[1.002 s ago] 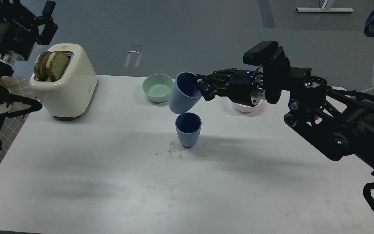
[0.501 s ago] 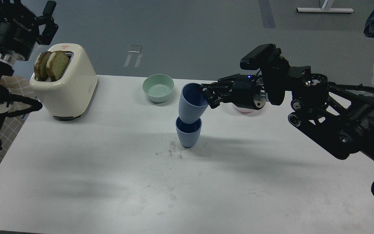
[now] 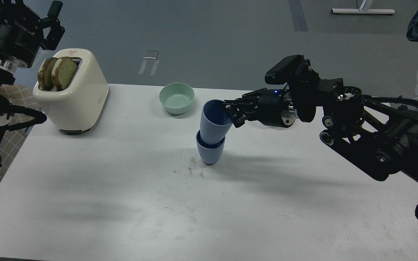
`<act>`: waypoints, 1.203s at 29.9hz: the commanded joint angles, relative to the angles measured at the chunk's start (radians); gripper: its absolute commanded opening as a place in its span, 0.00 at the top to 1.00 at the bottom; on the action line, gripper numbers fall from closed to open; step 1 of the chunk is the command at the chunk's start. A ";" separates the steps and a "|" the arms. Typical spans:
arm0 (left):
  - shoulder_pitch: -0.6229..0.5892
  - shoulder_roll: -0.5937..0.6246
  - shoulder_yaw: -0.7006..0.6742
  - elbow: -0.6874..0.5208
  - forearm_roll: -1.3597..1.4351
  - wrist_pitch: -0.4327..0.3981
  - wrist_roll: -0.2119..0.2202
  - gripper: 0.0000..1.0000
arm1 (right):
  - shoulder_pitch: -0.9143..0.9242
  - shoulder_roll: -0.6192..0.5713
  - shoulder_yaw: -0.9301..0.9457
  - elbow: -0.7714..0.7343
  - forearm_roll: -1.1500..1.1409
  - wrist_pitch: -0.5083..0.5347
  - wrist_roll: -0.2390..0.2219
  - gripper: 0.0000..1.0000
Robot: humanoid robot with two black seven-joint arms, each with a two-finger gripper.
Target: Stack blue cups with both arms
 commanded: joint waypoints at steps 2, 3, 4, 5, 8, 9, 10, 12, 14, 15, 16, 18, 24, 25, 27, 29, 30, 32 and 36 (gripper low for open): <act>0.000 0.001 0.000 0.000 -0.001 -0.004 -0.001 0.02 | -0.007 0.001 -0.004 0.000 0.000 0.000 -0.001 1.00; 0.000 0.001 0.000 0.000 -0.001 -0.004 -0.003 0.03 | -0.006 0.001 -0.005 0.000 -0.001 0.000 -0.001 1.00; 0.000 0.002 0.000 0.000 -0.001 -0.004 -0.001 0.02 | -0.006 0.003 -0.005 0.000 -0.001 0.000 -0.001 1.00; 0.000 0.002 0.000 0.000 -0.001 -0.005 -0.001 0.02 | -0.004 0.002 -0.005 0.000 -0.001 0.000 -0.001 1.00; -0.005 0.002 0.000 0.000 0.000 -0.005 -0.001 0.03 | -0.003 0.001 -0.005 0.000 -0.001 0.000 -0.001 1.00; -0.005 0.002 0.000 0.000 0.000 -0.005 -0.001 0.03 | -0.003 0.001 -0.005 0.000 -0.001 0.000 -0.001 1.00; -0.006 0.001 0.000 0.000 0.000 -0.005 -0.001 0.03 | -0.003 0.001 -0.005 -0.001 -0.001 0.000 -0.001 0.98; -0.008 0.001 0.000 0.000 0.000 -0.005 0.000 0.03 | -0.003 0.001 -0.005 -0.001 -0.001 0.000 -0.001 0.90; -0.008 0.002 0.000 0.000 0.000 -0.005 0.000 0.02 | -0.003 0.001 -0.005 -0.001 -0.001 0.000 -0.001 0.85; -0.008 0.002 0.000 0.000 0.000 -0.005 0.000 0.02 | -0.003 0.001 -0.005 -0.001 -0.001 0.000 -0.001 0.85; -0.009 0.002 0.000 0.000 0.000 -0.005 0.000 0.03 | -0.003 0.001 -0.005 -0.001 -0.001 0.000 -0.001 0.83; -0.008 0.002 0.002 0.000 0.000 -0.005 0.000 0.02 | -0.004 0.001 -0.005 -0.001 -0.001 0.000 -0.001 0.81; -0.008 0.008 0.002 0.000 0.000 -0.007 -0.001 0.02 | -0.010 0.005 -0.005 0.000 -0.001 0.000 -0.001 0.79; -0.008 0.008 0.002 0.000 0.000 -0.007 -0.001 0.02 | -0.012 0.006 -0.005 0.000 -0.001 0.000 -0.001 0.79; -0.006 0.010 0.002 0.000 0.000 -0.007 -0.001 0.03 | -0.015 0.006 -0.005 0.000 -0.001 0.000 -0.001 0.79; -0.006 0.013 0.000 0.000 0.000 -0.007 -0.001 0.02 | -0.015 0.006 -0.005 0.000 0.000 0.000 -0.001 0.78; -0.006 0.013 0.000 0.000 0.000 -0.007 -0.001 0.03 | -0.015 0.006 -0.005 0.000 0.000 0.000 -0.001 0.78; -0.006 0.013 0.000 0.000 0.000 -0.007 -0.001 0.02 | -0.011 0.009 -0.002 0.002 0.002 0.000 -0.001 0.70; -0.005 0.013 0.002 0.000 0.000 -0.007 -0.003 0.02 | -0.012 0.012 0.050 -0.001 0.012 0.000 -0.001 0.19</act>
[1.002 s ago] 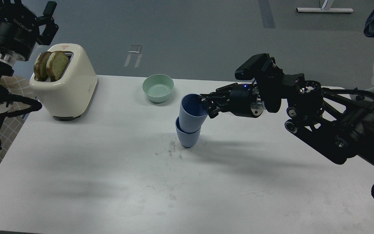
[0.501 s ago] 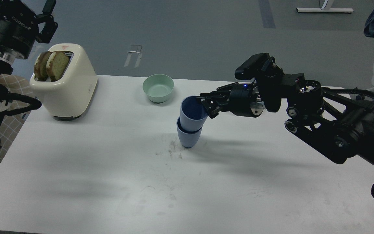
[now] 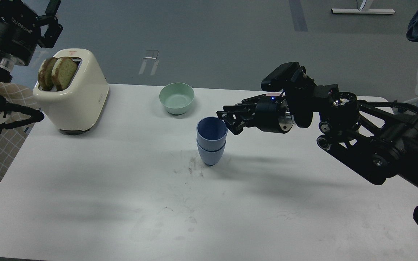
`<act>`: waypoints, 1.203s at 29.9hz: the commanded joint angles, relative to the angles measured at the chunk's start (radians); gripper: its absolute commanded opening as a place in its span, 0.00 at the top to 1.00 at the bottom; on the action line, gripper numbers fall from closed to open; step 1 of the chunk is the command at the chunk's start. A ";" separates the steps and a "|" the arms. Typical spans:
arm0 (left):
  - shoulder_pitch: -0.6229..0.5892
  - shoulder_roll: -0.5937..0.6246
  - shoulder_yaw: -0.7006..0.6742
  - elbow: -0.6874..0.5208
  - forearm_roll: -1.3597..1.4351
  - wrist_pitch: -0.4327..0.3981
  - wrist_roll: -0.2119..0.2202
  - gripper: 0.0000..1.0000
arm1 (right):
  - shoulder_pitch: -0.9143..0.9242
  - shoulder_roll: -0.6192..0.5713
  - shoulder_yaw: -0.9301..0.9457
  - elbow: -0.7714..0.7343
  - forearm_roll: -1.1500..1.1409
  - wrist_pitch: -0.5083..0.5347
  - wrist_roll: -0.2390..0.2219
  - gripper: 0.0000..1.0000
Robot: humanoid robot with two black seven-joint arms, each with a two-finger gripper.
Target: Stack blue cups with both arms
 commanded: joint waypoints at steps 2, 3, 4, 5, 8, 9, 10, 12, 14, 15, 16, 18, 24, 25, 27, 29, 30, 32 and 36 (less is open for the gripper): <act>0.001 -0.001 0.001 0.000 0.000 0.000 -0.001 0.02 | -0.004 0.008 0.118 -0.005 0.014 0.000 0.002 0.00; 0.001 -0.003 0.001 0.000 0.000 0.000 -0.001 0.02 | -0.002 0.023 0.173 -0.013 0.015 0.000 0.002 0.00; 0.001 -0.003 0.003 0.000 0.000 0.000 -0.001 0.02 | -0.001 0.041 0.229 -0.019 0.015 0.000 0.002 0.00; 0.001 -0.003 0.003 0.000 0.000 0.000 -0.001 0.02 | 0.001 0.052 0.259 -0.020 0.017 0.000 0.000 0.00; 0.001 0.000 0.003 0.000 0.000 -0.001 -0.001 0.02 | -0.002 0.077 0.399 -0.037 0.043 0.000 0.000 0.00; 0.001 0.000 0.004 0.000 0.000 -0.006 -0.001 0.03 | -0.010 0.080 0.461 -0.042 0.101 0.000 0.003 0.00; 0.001 0.000 0.004 0.000 -0.002 -0.009 -0.001 0.03 | -0.016 0.080 0.489 -0.043 0.138 0.000 0.003 0.00; 0.002 0.000 0.009 0.000 0.000 -0.015 -0.001 0.02 | -0.025 0.078 0.553 -0.060 0.269 0.000 0.005 0.00; 0.008 -0.001 0.013 0.000 0.000 -0.020 -0.001 0.02 | -0.028 0.066 0.605 -0.086 0.404 0.000 0.005 0.00; 0.010 -0.001 0.015 0.000 0.000 -0.024 -0.001 0.02 | -0.030 0.058 0.636 -0.112 0.467 0.000 0.005 0.00; 0.012 -0.001 0.015 0.000 0.000 -0.027 -0.001 0.02 | -0.030 0.052 0.653 -0.128 0.495 -0.004 0.005 0.00; 0.012 -0.001 0.014 0.000 -0.002 -0.026 0.001 0.02 | -0.041 0.043 0.698 -0.164 0.557 -0.057 0.005 0.00; 0.010 -0.001 -0.003 0.000 -0.005 -0.024 0.002 0.02 | -0.110 0.038 0.854 -0.230 0.580 -0.284 0.003 0.00; 0.010 -0.003 -0.005 0.000 -0.006 -0.024 0.002 0.02 | -0.117 0.037 0.880 -0.235 0.589 -0.289 0.003 0.00; 0.010 -0.004 -0.006 0.000 -0.006 -0.021 0.002 0.02 | -0.139 0.034 0.928 -0.247 0.623 -0.288 0.003 0.00; 0.010 -0.014 -0.006 0.000 -0.006 -0.023 0.002 0.02 | -0.188 0.032 0.972 -0.254 0.749 -0.285 0.006 0.00; 0.010 -0.014 -0.005 0.000 -0.006 -0.023 0.001 0.02 | -0.199 0.031 0.975 -0.254 0.788 -0.283 0.008 0.00; 0.010 -0.015 -0.005 0.000 -0.006 -0.023 0.001 0.02 | -0.228 0.023 0.979 -0.254 0.909 -0.279 0.008 0.00; 0.008 -0.017 -0.005 0.000 -0.020 -0.021 0.002 0.02 | -0.272 0.005 0.982 -0.255 1.092 -0.234 0.009 0.00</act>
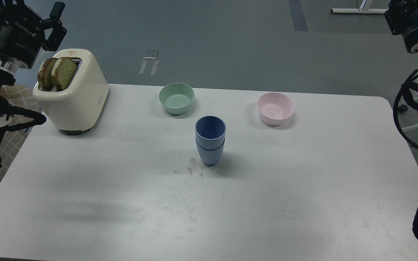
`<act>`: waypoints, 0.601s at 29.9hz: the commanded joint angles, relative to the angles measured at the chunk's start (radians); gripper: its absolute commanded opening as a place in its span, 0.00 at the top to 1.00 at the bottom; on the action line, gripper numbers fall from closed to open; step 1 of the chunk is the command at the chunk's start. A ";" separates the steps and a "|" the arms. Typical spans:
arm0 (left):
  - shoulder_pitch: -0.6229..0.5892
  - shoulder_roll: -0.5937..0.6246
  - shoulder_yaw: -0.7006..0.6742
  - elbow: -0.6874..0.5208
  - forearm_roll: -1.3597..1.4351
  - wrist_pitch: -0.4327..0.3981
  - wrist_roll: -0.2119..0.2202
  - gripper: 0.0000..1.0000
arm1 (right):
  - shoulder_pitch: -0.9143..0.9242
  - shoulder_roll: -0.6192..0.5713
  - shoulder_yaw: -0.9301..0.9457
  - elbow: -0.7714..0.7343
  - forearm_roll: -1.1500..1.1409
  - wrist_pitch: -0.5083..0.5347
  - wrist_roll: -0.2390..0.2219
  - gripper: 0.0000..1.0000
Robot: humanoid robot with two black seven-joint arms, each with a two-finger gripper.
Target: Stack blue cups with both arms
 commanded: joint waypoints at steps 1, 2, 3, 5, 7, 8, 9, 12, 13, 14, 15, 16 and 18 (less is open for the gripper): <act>-0.002 -0.002 0.001 0.000 -0.032 0.001 0.000 0.02 | -0.032 -0.011 0.007 -0.006 0.178 0.042 0.001 0.00; -0.002 -0.002 0.001 0.000 -0.043 0.001 0.000 0.02 | -0.034 -0.011 0.007 -0.006 0.205 0.047 0.001 0.00; -0.003 -0.002 0.001 0.000 -0.052 0.001 0.000 0.02 | -0.036 -0.011 0.007 -0.006 0.229 0.051 0.001 0.00; -0.003 -0.002 0.001 0.000 -0.067 0.001 0.002 0.02 | -0.037 -0.011 0.007 -0.004 0.288 0.057 0.001 0.00; -0.003 -0.002 0.001 0.002 -0.069 -0.002 0.000 0.02 | -0.037 0.000 0.008 0.004 0.309 0.056 0.001 0.00; -0.002 -0.002 0.002 0.002 -0.069 -0.002 0.000 0.02 | -0.037 0.001 0.008 0.007 0.309 0.056 0.001 0.00; -0.002 -0.003 0.002 0.002 -0.069 -0.002 0.000 0.02 | -0.037 0.003 0.010 0.010 0.309 0.056 0.001 0.00; 0.001 -0.008 0.001 0.006 -0.071 -0.002 0.000 0.02 | -0.039 0.015 0.010 0.030 0.309 0.056 0.001 0.00; 0.001 -0.008 0.001 0.008 -0.071 -0.002 0.000 0.02 | -0.040 0.015 0.011 0.033 0.309 0.056 0.001 0.00; 0.001 -0.008 0.001 0.009 -0.072 -0.003 0.000 0.02 | -0.040 0.015 0.011 0.036 0.309 0.056 0.001 0.00; 0.001 -0.009 0.001 0.009 -0.072 -0.002 0.000 0.02 | -0.042 0.015 0.011 0.036 0.309 0.056 0.001 0.00; 0.003 -0.009 -0.001 0.009 -0.078 -0.003 0.000 0.02 | -0.048 0.013 0.013 0.037 0.309 0.056 0.001 0.00; 0.003 -0.008 -0.001 0.009 -0.103 -0.003 0.000 0.02 | -0.052 0.013 0.015 0.042 0.309 0.056 0.001 0.00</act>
